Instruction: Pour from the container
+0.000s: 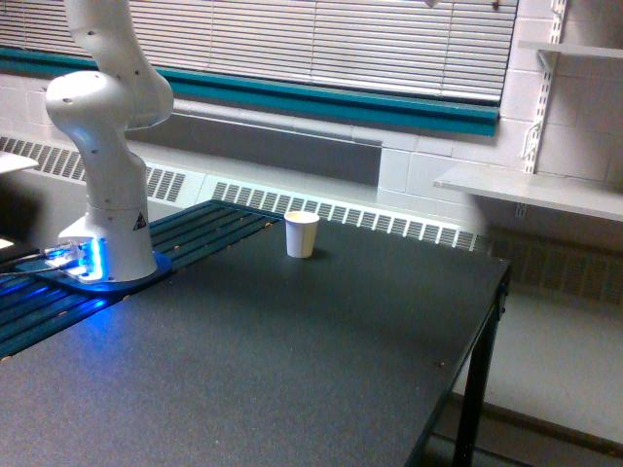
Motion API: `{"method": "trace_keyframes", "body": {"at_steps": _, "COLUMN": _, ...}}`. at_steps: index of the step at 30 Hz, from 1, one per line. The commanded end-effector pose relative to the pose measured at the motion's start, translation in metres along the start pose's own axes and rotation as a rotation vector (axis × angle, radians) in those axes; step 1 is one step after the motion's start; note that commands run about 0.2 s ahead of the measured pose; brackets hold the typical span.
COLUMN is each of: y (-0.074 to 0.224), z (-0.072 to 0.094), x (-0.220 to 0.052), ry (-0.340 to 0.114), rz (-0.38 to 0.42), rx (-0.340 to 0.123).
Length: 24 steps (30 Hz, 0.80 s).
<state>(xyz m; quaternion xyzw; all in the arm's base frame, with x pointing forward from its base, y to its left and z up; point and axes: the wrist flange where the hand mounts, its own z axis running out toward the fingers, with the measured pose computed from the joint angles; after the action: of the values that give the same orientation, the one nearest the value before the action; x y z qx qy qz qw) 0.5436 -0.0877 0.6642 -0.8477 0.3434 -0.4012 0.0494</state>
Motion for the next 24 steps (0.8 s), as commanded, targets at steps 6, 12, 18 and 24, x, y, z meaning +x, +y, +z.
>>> {"method": "trace_keyframes", "body": {"at_steps": 6, "y": -0.008, "z": 0.007, "x": -0.016, "ry": -0.015, "rz": -0.031, "rx": 0.001}}
{"method": "trace_keyframes", "body": {"at_steps": 12, "y": -0.023, "z": 0.001, "x": -0.029, "ry": -0.012, "rz": -0.069, "rx": 0.037}}
{"method": "trace_keyframes", "body": {"at_steps": 18, "y": -0.045, "z": -0.01, "x": -0.049, "ry": 0.001, "rz": -0.133, "rx": 0.077}}
{"method": "trace_keyframes", "body": {"at_steps": 24, "y": -0.065, "z": -0.019, "x": -0.078, "ry": 0.003, "rz": -0.205, "rx": 0.107}}
